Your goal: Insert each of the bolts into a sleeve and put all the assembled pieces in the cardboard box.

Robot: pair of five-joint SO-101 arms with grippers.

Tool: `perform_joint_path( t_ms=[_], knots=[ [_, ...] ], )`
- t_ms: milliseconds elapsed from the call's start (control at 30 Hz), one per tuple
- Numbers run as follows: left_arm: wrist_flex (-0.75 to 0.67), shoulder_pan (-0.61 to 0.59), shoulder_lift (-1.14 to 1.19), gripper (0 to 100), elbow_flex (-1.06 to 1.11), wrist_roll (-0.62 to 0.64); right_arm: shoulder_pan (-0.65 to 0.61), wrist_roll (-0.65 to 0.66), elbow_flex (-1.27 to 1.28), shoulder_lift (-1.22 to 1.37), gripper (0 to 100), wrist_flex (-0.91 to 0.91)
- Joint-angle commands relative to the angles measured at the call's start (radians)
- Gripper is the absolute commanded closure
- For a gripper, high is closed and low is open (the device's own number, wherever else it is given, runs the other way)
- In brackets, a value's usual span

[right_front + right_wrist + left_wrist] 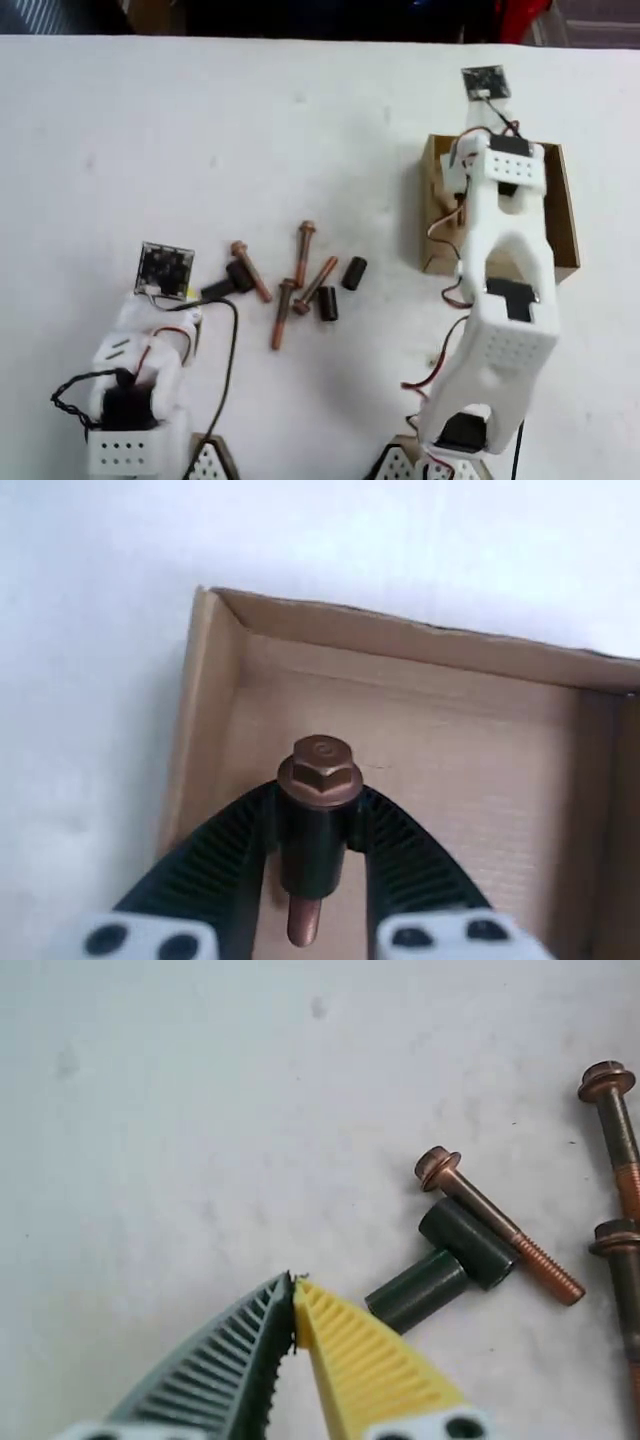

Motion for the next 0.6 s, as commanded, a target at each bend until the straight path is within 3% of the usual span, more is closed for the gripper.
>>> perform_joint_path(
  t_ms=[0,167,367,567],
  knots=[
    [-0.021,-0.002,-0.008,98,-0.002,-0.009,-0.038,0.012,-0.095,0.004,98.1,0.038],
    [-0.02,-0.004,-0.008,98,-0.002,-0.009,-0.05,0.012,-0.112,0.041,97.5,0.041],
    [-0.02,-0.005,-0.008,98,-0.002,-0.009,-0.051,0.011,-0.115,0.035,85.9,0.045],
    [-0.02,-0.007,-0.008,98,-0.002,-0.009,-0.051,0.012,-0.115,-0.013,85.8,0.048]
  ],
)
